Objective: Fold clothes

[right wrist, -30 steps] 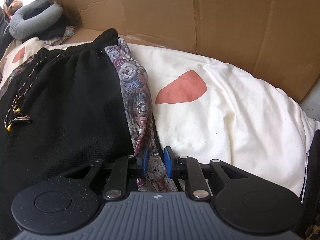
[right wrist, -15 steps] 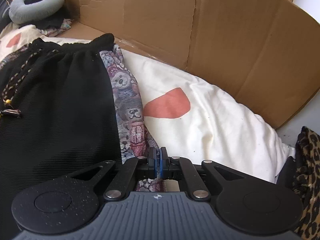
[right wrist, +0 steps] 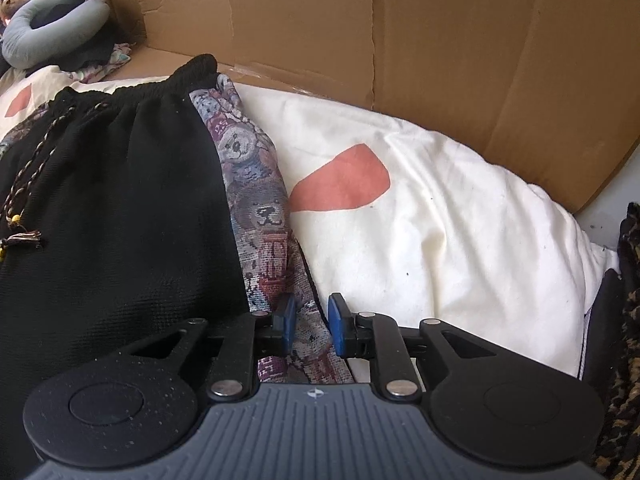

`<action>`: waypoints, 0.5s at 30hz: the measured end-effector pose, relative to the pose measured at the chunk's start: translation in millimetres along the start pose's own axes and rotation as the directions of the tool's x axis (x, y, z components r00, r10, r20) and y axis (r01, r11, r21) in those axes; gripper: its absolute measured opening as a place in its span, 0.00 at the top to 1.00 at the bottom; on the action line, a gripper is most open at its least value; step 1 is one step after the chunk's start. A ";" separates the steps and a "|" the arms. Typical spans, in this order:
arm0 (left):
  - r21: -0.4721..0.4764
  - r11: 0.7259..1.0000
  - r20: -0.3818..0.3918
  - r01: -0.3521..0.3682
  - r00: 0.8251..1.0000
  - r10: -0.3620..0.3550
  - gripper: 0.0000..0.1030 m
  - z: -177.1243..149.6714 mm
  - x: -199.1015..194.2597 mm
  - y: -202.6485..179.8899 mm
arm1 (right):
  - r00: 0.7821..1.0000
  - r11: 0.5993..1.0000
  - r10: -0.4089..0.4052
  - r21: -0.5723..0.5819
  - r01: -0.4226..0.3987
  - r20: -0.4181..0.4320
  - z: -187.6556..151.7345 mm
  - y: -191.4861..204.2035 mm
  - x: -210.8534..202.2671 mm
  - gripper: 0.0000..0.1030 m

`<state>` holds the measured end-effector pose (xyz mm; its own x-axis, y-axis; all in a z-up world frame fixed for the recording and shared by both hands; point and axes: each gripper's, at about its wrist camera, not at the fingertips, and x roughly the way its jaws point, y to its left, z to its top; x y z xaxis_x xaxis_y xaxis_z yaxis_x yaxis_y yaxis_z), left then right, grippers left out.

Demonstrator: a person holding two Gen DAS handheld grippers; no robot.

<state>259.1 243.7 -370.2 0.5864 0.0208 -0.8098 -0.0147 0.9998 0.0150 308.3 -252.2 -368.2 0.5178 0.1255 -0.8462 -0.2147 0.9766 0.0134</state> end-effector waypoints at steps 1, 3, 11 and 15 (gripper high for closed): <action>0.006 1.000 0.001 0.003 1.000 -0.003 0.67 -0.6 -1.0 -1.9 | 1.000 1.000 0.001 0.005 -0.001 -0.001 0.3 -0.7 0.8 0.76; 0.039 0.999 0.041 -0.016 0.999 0.015 0.68 0.0 -9.2 -5.8 | 1.000 1.000 0.003 0.002 -0.003 -0.001 -0.2 -0.9 1.1 0.76; 0.003 0.996 0.064 -0.094 0.994 0.094 0.69 10.5 -3.2 12.1 | 1.000 1.000 0.004 0.002 -0.004 0.008 -0.5 -1.6 2.4 0.76; -0.006 0.996 0.059 -0.089 0.994 0.089 0.69 6.2 -0.8 9.1 | 1.000 1.000 0.005 0.002 -0.005 0.011 -0.2 -2.2 3.4 0.76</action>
<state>263.5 252.8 -365.7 0.6291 0.1095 -0.7695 -0.0713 0.9940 0.0831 310.3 -254.0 -371.1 0.5256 0.1325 -0.8404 -0.2162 0.9762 0.0187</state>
